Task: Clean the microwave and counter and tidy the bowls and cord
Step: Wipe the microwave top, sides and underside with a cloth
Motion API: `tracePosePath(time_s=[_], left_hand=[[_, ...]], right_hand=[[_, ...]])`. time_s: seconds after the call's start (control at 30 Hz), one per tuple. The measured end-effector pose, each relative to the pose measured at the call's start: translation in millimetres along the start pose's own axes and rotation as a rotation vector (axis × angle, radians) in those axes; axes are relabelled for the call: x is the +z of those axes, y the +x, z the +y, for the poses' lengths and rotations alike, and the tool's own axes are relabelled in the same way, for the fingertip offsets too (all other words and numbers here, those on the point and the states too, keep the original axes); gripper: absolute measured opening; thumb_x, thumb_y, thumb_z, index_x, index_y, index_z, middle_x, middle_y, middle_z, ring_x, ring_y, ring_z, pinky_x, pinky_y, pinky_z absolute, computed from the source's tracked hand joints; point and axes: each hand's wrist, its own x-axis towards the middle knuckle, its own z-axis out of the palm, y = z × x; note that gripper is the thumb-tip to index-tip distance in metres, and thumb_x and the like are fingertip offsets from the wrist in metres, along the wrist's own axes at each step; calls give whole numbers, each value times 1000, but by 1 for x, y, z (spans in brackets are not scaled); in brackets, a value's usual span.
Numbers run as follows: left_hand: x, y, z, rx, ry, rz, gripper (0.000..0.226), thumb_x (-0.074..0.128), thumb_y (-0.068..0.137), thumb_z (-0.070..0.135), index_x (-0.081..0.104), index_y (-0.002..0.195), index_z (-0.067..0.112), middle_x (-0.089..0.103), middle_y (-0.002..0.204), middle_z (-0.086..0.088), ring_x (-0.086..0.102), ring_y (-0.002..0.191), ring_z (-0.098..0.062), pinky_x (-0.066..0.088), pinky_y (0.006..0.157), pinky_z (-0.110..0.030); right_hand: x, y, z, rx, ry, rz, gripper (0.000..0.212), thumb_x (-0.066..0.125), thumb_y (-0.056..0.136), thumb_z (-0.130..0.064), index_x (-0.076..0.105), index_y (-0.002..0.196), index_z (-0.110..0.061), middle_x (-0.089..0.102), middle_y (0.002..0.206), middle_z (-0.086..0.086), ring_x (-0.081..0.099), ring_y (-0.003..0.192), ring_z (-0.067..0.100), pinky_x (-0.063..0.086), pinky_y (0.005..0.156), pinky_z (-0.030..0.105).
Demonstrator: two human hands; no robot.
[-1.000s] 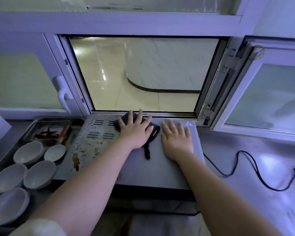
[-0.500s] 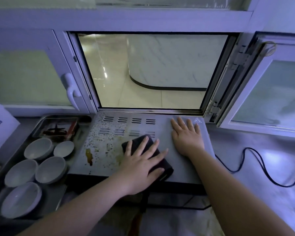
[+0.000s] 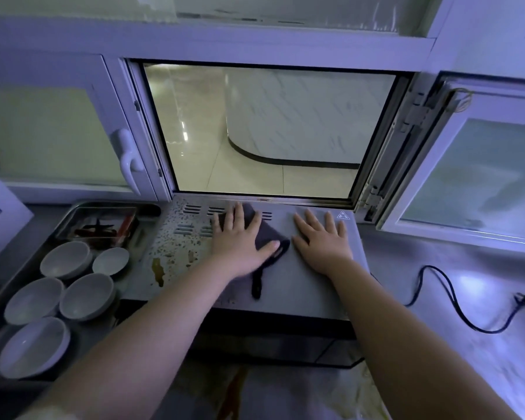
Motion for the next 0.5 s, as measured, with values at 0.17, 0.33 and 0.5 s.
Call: tracePosePath(time_s=[0.17,0.33,0.5], left_hand=[[13,-90,-14,64,32,-22,90,5,78,82,-15,151,33,-31,155,-11,-25,144,-28,-16,114,-54],[2,-8,-10,-45,20,7,83,14,87,75,-4,154,29,-19,159,-16,-17,146,-31,-9,114,-61],[-19,75,-12,-94,15,-39,83,15,89,74,-4,154,26,-16,160,-15,-12,147,-33,-4,113,-64]], right_hand=[[1,-2,-2,-10,-23,-4,66,20,93,-66,1,152,-42,-5,161,-10,-13,147,32,-8,117,54],[2,-3,-3,-5,-23,12,66,20,93,-67,1,152,-43,-5,161,-10,-13,147,31,-9,117,53],[2,1,-2,0,-30,8,63,17,94,-66,-1,151,-45,-6,161,-12,-12,148,30,-8,117,53]])
